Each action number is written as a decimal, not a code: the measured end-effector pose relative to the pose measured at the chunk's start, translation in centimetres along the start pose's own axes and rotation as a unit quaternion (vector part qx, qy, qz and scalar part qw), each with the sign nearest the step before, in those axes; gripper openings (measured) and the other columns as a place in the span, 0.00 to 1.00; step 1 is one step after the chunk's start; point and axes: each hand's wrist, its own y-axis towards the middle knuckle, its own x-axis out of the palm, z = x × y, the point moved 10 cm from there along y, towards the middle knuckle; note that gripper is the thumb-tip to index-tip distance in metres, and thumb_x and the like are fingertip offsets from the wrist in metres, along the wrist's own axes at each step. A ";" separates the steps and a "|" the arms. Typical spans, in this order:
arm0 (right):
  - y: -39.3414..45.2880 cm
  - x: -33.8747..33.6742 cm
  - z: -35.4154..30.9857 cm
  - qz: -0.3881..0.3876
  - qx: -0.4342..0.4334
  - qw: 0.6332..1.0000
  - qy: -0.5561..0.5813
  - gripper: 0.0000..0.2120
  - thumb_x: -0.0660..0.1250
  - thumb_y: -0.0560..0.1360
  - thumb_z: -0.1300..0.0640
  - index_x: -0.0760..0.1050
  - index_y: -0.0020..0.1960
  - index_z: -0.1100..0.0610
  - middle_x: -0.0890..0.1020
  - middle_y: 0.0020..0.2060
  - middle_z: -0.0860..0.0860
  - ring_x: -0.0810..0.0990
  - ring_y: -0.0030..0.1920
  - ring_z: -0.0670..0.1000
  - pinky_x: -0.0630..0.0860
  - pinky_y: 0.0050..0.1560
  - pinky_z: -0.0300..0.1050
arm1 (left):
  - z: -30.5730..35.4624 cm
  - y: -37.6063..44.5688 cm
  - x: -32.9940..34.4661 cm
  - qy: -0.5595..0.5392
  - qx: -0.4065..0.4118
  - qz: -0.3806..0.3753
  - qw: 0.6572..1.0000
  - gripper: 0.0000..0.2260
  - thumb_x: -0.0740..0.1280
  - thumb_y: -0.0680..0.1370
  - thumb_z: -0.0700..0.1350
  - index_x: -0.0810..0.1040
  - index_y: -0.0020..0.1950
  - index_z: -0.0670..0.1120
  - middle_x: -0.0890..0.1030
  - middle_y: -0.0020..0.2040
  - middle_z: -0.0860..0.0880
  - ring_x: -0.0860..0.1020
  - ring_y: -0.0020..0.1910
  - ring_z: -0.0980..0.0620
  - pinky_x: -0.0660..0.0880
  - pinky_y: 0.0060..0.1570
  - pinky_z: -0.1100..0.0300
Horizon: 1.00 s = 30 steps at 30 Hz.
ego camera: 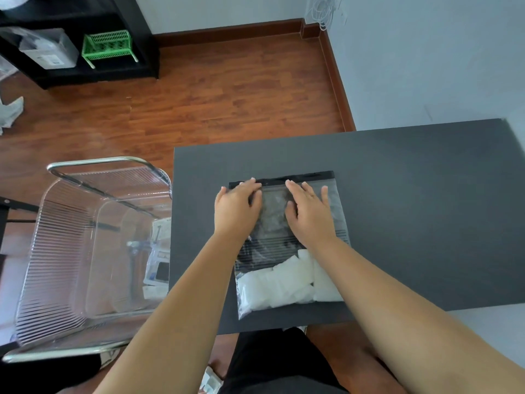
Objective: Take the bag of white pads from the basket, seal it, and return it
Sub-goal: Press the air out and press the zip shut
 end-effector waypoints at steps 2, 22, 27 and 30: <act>1.3 -1.4 -0.1 0.046 0.017 0.998 0.039 0.19 0.60 0.78 0.62 0.73 0.69 0.59 0.83 0.54 0.57 0.77 0.61 0.57 0.50 0.75 0.57 | -0.6 0.8 -1.3 -0.036 -0.027 0.053 0.998 0.10 0.66 0.79 0.46 0.82 0.59 0.47 0.83 0.60 0.49 0.80 0.57 0.49 0.60 0.73 0.48; 5.5 -0.5 2.8 -0.010 0.169 0.985 0.044 0.06 0.71 0.73 0.50 0.80 0.43 0.52 0.77 0.47 0.49 0.73 0.53 0.55 0.70 0.50 0.51 | -0.8 2.7 4.9 0.069 -0.142 -0.077 0.985 0.28 0.57 0.79 0.61 0.55 0.78 0.61 0.44 0.81 0.56 0.39 0.78 0.43 0.37 0.72 0.38; 6.0 -0.2 2.5 -0.041 0.178 0.983 -0.010 0.08 0.68 0.75 0.48 0.73 0.41 0.49 0.71 0.45 0.47 0.70 0.54 0.56 0.59 0.48 0.49 | -0.8 3.5 4.8 0.045 -0.181 -0.071 0.980 0.30 0.63 0.77 0.57 0.57 0.77 0.62 0.44 0.81 0.56 0.39 0.78 0.43 0.38 0.70 0.34; 5.8 -0.6 2.6 -0.039 0.167 0.985 -0.010 0.08 0.68 0.74 0.46 0.74 0.42 0.49 0.75 0.47 0.49 0.71 0.54 0.57 0.62 0.52 0.51 | -1.1 3.8 4.7 0.042 -0.196 -0.084 0.976 0.33 0.65 0.75 0.59 0.55 0.78 0.62 0.43 0.81 0.55 0.40 0.78 0.43 0.39 0.70 0.32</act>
